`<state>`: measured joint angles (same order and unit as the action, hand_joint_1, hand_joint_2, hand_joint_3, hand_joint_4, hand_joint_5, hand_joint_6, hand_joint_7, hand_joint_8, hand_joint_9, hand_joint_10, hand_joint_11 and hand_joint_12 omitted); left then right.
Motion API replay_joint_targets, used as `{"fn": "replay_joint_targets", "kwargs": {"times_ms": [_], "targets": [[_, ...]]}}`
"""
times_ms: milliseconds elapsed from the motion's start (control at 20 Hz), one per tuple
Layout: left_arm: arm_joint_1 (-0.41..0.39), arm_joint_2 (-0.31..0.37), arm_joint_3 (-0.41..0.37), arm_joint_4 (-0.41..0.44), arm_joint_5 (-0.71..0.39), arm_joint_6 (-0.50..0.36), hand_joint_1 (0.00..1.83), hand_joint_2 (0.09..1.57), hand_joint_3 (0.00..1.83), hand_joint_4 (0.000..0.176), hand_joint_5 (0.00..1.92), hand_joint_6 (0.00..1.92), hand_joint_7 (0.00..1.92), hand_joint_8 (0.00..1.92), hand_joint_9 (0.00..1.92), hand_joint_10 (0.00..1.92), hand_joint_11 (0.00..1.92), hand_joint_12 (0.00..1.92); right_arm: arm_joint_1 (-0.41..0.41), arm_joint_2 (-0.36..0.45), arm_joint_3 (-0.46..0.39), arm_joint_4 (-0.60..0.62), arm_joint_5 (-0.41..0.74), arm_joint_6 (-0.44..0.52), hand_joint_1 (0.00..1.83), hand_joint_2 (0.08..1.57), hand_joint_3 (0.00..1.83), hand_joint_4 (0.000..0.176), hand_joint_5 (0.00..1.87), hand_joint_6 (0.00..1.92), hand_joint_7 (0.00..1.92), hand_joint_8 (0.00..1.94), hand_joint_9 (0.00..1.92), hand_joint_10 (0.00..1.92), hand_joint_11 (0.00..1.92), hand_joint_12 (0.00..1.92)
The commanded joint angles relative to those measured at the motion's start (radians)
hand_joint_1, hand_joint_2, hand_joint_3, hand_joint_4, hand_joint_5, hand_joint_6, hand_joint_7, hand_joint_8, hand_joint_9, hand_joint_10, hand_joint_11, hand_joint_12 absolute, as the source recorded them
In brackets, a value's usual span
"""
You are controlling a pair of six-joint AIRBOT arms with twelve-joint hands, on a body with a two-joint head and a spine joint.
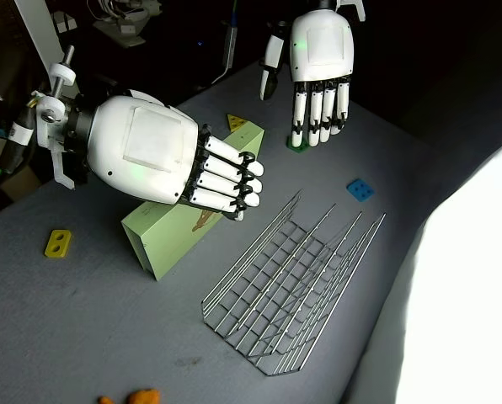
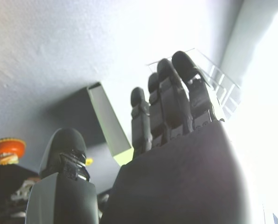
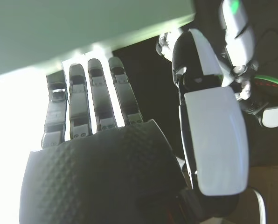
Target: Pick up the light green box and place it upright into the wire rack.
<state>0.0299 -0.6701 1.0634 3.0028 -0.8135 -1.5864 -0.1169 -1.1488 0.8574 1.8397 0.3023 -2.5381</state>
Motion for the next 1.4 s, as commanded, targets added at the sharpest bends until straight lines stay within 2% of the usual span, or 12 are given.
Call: {"fn": "replay_joint_targets", "kwargs": {"times_ms": [0, 200, 350, 400, 500, 650, 700, 750, 1350], "targets": [[-0.010, -0.002, 0.005, 0.009, 0.067, 0.003, 0.23, 1.22, 0.00, 0.050, 0.24, 0.00, 0.22, 0.00, 0.21, 0.00, 0.00, 0.71, 0.004, 0.001, 0.006, -0.020, -0.017, -0.001, 0.34, 1.17, 0.00, 0.000, 0.15, 0.02, 0.11, 0.01, 0.04, 0.09, 0.00, 0.02], [-0.010, -0.003, 0.005, 0.009, 0.067, 0.003, 0.23, 1.22, 0.00, 0.050, 0.23, 0.00, 0.22, 0.00, 0.21, 0.00, 0.00, 0.71, -0.011, -0.020, 0.029, -0.020, -0.026, -0.026, 0.34, 1.17, 0.00, 0.000, 0.15, 0.02, 0.11, 0.01, 0.04, 0.08, 0.00, 0.00], [-0.010, -0.003, 0.006, 0.009, 0.067, 0.003, 0.16, 1.22, 0.00, 0.063, 0.20, 0.00, 0.22, 0.00, 0.20, 0.00, 0.00, 0.65, -0.014, -0.024, 0.029, -0.012, -0.040, -0.030, 0.36, 1.16, 0.00, 0.001, 0.15, 0.02, 0.11, 0.01, 0.03, 0.07, 0.00, 0.00], [-0.010, -0.003, 0.006, 0.009, 0.067, 0.003, 0.17, 1.20, 0.00, 0.077, 0.16, 0.00, 0.19, 0.00, 0.19, 0.00, 0.00, 0.59, -0.015, -0.025, 0.029, -0.011, -0.040, -0.030, 0.41, 1.16, 0.00, 0.000, 0.17, 0.02, 0.11, 0.00, 0.03, 0.07, 0.00, 0.00], [-0.010, -0.003, 0.006, 0.009, 0.067, 0.003, 0.17, 1.20, 0.00, 0.078, 0.16, 0.00, 0.19, 0.00, 0.19, 0.00, 0.00, 0.59, -0.018, -0.026, 0.029, -0.010, -0.040, -0.030, 0.41, 1.16, 0.00, 0.000, 0.17, 0.02, 0.11, 0.00, 0.03, 0.07, 0.00, 0.00], [-0.010, -0.003, 0.006, 0.009, 0.067, 0.003, 0.17, 1.20, 0.00, 0.078, 0.16, 0.00, 0.19, 0.00, 0.19, 0.00, 0.00, 0.59, -0.019, -0.026, 0.029, -0.010, -0.040, -0.030, 0.41, 1.16, 0.00, 0.000, 0.17, 0.02, 0.11, 0.00, 0.03, 0.06, 0.00, 0.00], [-0.010, -0.003, 0.006, 0.009, 0.067, 0.003, 0.17, 1.20, 0.00, 0.060, 0.20, 0.01, 0.15, 0.00, 0.17, 0.00, 0.00, 0.56, -0.020, -0.026, 0.029, -0.010, -0.040, -0.030, 0.37, 1.16, 0.00, 0.000, 0.14, 0.01, 0.08, 0.00, 0.01, 0.04, 0.00, 0.00], [-0.010, -0.003, 0.006, 0.009, 0.067, 0.003, 0.17, 1.20, 0.00, 0.055, 0.21, 0.01, 0.15, 0.00, 0.16, 0.00, 0.00, 0.55, -0.020, -0.026, 0.029, -0.008, -0.040, -0.030, 0.37, 1.16, 0.00, 0.000, 0.13, 0.00, 0.07, 0.00, 0.00, 0.04, 0.00, 0.00], [-0.010, -0.003, 0.007, 0.009, 0.067, 0.003, 0.17, 1.20, 0.00, 0.055, 0.22, 0.01, 0.14, 0.00, 0.16, 0.00, 0.00, 0.55, -0.021, -0.026, 0.029, -0.007, -0.041, -0.030, 0.36, 1.15, 0.00, 0.000, 0.13, 0.00, 0.07, 0.00, 0.00, 0.03, 0.00, 0.00]]}}
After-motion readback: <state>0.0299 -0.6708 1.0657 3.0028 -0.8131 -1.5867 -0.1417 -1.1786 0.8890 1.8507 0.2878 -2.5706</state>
